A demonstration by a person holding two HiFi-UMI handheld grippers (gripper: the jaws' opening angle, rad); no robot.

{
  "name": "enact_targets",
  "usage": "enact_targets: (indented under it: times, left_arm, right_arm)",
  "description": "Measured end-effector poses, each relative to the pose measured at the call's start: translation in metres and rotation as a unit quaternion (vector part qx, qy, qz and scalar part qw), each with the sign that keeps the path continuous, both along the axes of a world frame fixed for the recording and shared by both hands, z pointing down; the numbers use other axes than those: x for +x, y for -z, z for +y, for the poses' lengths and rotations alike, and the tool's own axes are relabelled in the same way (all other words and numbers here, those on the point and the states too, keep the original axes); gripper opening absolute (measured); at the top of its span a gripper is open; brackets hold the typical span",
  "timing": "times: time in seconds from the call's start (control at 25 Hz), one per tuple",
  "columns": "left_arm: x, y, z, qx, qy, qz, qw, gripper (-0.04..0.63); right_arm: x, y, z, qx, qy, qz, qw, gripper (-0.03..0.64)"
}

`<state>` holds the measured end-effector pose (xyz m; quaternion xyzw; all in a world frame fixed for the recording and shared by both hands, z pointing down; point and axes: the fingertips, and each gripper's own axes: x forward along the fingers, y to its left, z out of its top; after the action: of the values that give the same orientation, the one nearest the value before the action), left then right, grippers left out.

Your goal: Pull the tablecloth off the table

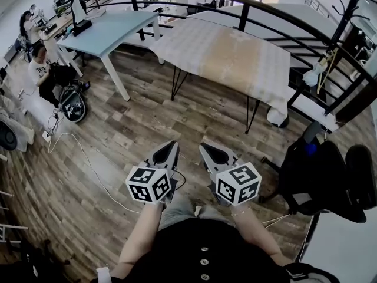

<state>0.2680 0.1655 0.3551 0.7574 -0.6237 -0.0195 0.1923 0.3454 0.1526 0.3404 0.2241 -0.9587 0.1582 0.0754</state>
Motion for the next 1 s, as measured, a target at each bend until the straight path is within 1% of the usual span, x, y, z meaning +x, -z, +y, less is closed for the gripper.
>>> enact_targets:
  times: [0.12,0.28,0.48,0.68,0.84,1.0]
  left_arm:
    - [-0.007,-0.006,0.002,-0.008,0.013,0.003,0.9999,0.018]
    - [-0.02,-0.013,-0.003,-0.021,0.028,0.002,0.9994,0.018]
    - [-0.041,-0.022,-0.026,-0.028,0.027,0.006,0.9992,0.018]
    - [-0.086,-0.03,-0.063,-0.036,0.023,0.008,0.999,0.018]
    - [-0.132,-0.024,-0.097,-0.031,0.014,0.011,0.9993,0.018]
    - [-0.174,-0.024,-0.128,-0.038,-0.001,0.017,0.9991,0.018]
  right_arm:
    - [-0.008,-0.01,0.004,-0.009,0.013,0.007,1.0,0.028]
    - [-0.023,-0.015,0.004,-0.006,0.035,0.021,0.999,0.028]
    - [-0.047,-0.02,-0.022,-0.008,0.032,0.024,0.999,0.028]
    - [-0.092,-0.025,-0.062,-0.008,0.019,0.029,0.999,0.028]
    - [-0.143,-0.022,-0.097,-0.002,0.017,0.029,0.999,0.028]
    - [-0.191,-0.024,-0.128,-0.005,0.01,0.039,0.999,0.028]
